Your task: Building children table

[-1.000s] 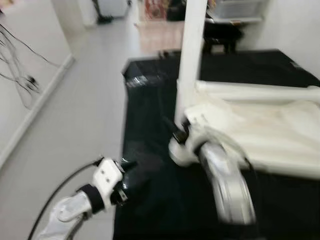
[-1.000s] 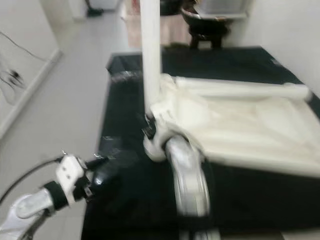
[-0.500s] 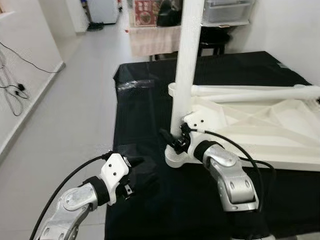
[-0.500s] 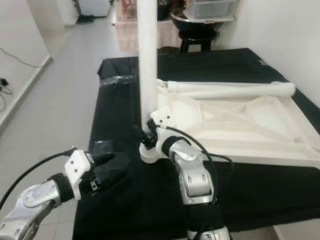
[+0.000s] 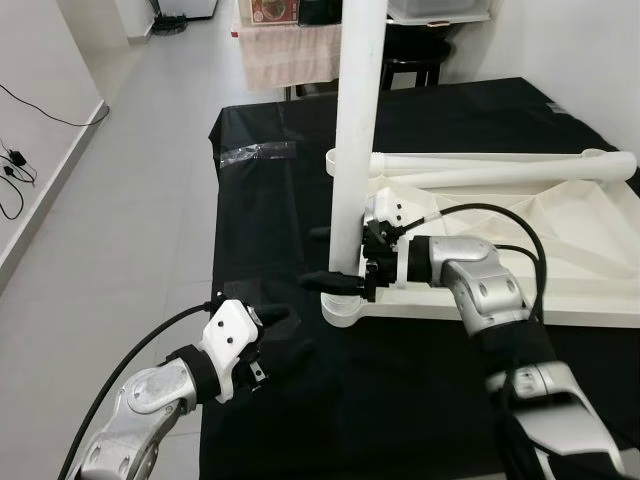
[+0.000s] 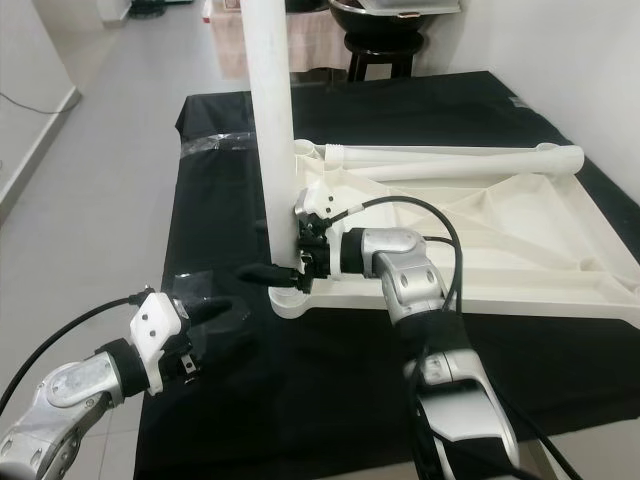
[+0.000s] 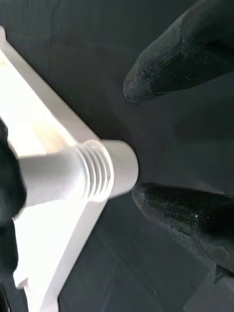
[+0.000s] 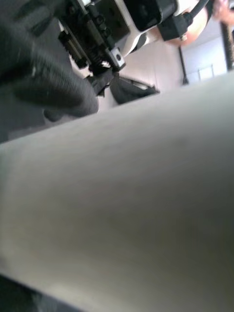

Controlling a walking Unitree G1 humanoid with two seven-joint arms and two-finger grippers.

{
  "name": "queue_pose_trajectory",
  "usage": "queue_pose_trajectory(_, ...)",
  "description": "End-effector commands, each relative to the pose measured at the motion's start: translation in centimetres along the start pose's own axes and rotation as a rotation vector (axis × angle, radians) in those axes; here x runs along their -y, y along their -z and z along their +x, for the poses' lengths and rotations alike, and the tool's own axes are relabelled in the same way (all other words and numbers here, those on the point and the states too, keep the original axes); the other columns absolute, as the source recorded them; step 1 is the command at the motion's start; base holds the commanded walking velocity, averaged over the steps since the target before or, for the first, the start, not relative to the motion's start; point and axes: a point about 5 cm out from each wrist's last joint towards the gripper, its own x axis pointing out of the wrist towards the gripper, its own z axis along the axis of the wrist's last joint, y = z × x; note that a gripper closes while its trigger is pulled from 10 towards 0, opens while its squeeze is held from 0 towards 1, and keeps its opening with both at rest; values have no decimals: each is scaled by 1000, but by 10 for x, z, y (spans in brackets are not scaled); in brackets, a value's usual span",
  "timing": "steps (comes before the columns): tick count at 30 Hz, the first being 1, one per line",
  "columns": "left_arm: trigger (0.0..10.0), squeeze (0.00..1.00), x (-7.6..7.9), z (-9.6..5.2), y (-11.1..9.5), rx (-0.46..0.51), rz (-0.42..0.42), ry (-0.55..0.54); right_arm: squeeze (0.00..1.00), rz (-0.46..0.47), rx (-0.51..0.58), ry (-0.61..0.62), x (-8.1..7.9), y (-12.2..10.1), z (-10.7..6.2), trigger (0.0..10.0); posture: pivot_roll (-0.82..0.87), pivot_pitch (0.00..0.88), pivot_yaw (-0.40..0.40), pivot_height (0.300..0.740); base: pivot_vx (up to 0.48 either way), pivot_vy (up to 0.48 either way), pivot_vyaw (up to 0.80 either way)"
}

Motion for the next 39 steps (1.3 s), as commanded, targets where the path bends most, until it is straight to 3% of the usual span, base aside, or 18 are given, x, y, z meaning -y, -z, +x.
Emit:
queue_pose_trajectory(1, 10000, 0, 5, -1, 0, -7, -6, 18, 0, 13, -5, -50, 0, 2, 9, 0, 66, 115, -17, 740, 0, 0, 0)
queue_pose_trajectory(5, 10000, 0, 7, -1, 0, -2, -7, 16, 0, -3, -9, -45, 3, 3, 9, 0, 68, 114, -20, 740, 0, 0, 0)
queue_pose_trajectory(10, 10000, 0, 11, -7, -2, 34, -76, -28, 0, 6, -28, -38, 0, 19, -4, 0, 54, 115, -22, 740, 0, 0, 0)
queue_pose_trajectory(13, 10000, 0, 16, -12, -2, 56, -116, -54, 0, 8, -24, 106, -6, 33, -17, 0, 33, 116, -25, 740, 0, 0, 0)
queue_pose_trajectory(17, 10000, 0, 15, -15, -1, 60, -123, -77, 0, 44, -33, 230, -14, 45, -20, 0, 37, 115, -31, 740, 0, 0, 0)
queue_pose_trajectory(18, 10000, 0, 13, -17, 0, 57, -123, -83, 0, 124, -83, 529, -22, 59, -15, 0, 38, 117, -28, 740, 0, 0, 0)
queue_pose_trajectory(19, 10000, 0, 10, -19, 1, 47, -119, -78, 0, 174, -172, 868, -49, 75, -18, 0, 31, 111, -13, 740, 0, 0, 0)
queue_pose_trajectory(20, 10000, 0, 9, -19, 2, 41, -117, -72, 0, 159, -185, 908, -64, 76, -18, 0, 31, 111, -13, 740, 0, 0, 0)
queue_pose_trajectory(22, 10000, 0, 9, -19, 2, 38, -115, -67, 0, 137, -178, 877, -72, 75, -15, 0, 31, 111, -13, 740, 0, 0, 0)
queue_pose_trajectory(28, 10000, 0, 5, -16, 6, 22, -122, -33, 0, 141, -143, 805, -53, 67, -11, 0, 23, 72, -4, 740, 0, 0, 0)
queue_pose_trajectory(29, 10000, 0, 4, -16, 6, 18, -121, -25, 0, 138, -144, 814, -50, 66, -10, 4392, 26, 68, -5, 740, 0, 0, 0)
queue_pose_trajectory(30, 10000, 0, 4, -15, 6, 13, -121, -27, 0, 138, -82, 709, -48, 58, -1, 10000, 25, 64, -2, 740, 0, 0, 0)
queue_pose_trajectory(31, 10000, 0, 4, -15, 6, 13, -121, -27, 0, 138, -82, 709, -48, 58, -1, 10000, 25, 64, -2, 740, 0, 0, 0)
queue_pose_trajectory(32, 10000, 0, 3, -15, 7, 13, -123, -32, 1000, 133, -37, 632, -48, 51, 4, 10000, 26, 61, 2, 740, 0, 0, 0)
queue_pose_trajectory(33, 10000, 0, 3, -13, 7, 14, -126, -36, 1000, 92, 28, 455, -51, 39, 10, 10000, 30, 59, -1, 740, 0, 0, 0)
queue_pose_trajectory(38, 10000, 0, 3, -10, 7, 12, -127, -28, 1000, 11, 76, 283, -52, 22, 8, 10000, 33, 57, -2, 740, 0, 0, 0)
queue_pose_trajectory(39, 10000, 0, 3, -9, 7, 11, -127, -23, 0, -32, 66, 239, -53, 15, 6, 10000, 34, 57, -3, 740, 0, 0, 0)
